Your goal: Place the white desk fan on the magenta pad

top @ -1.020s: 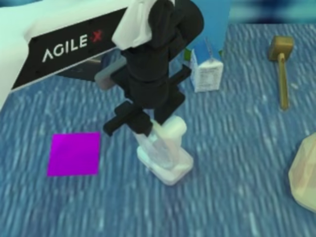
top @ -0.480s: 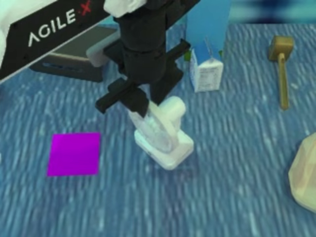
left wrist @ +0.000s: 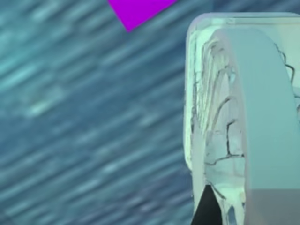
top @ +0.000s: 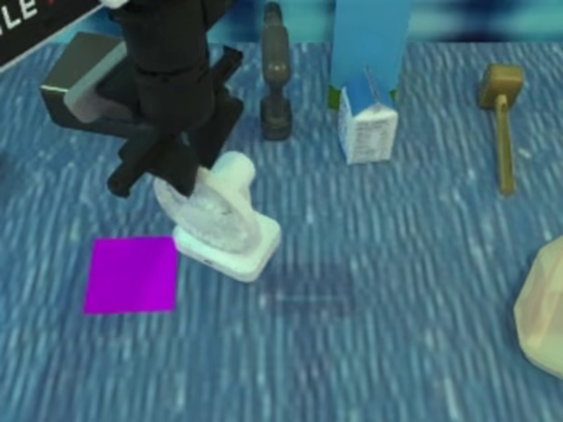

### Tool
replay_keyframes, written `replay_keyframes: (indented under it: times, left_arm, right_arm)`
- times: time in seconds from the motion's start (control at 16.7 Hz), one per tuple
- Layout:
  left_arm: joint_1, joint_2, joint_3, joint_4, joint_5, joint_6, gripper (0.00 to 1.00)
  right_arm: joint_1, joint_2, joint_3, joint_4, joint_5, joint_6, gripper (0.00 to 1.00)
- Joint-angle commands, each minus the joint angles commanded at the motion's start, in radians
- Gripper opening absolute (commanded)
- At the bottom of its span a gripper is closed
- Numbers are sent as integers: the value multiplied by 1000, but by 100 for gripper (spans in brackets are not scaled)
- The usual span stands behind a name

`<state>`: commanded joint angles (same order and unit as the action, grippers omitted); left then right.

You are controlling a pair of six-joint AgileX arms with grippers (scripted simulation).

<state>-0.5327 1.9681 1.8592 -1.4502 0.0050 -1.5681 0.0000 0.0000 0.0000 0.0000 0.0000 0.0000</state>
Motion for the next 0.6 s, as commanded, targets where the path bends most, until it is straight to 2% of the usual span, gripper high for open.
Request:
replay_keyframes:
  times: [0.3,0.42,0.6]
  left_arm:
    - [235,-136,-168,6,4,-208,0]
    - [272,-165,-202,7,5,-245,0]
    - [275,-167,-205,7,5,-248,0]
  right_arm:
    - [0,0,0,0,0,0,100]
    - [0,0,0,0,0,0,100]
    - [0,0,0,0,0,0,100]
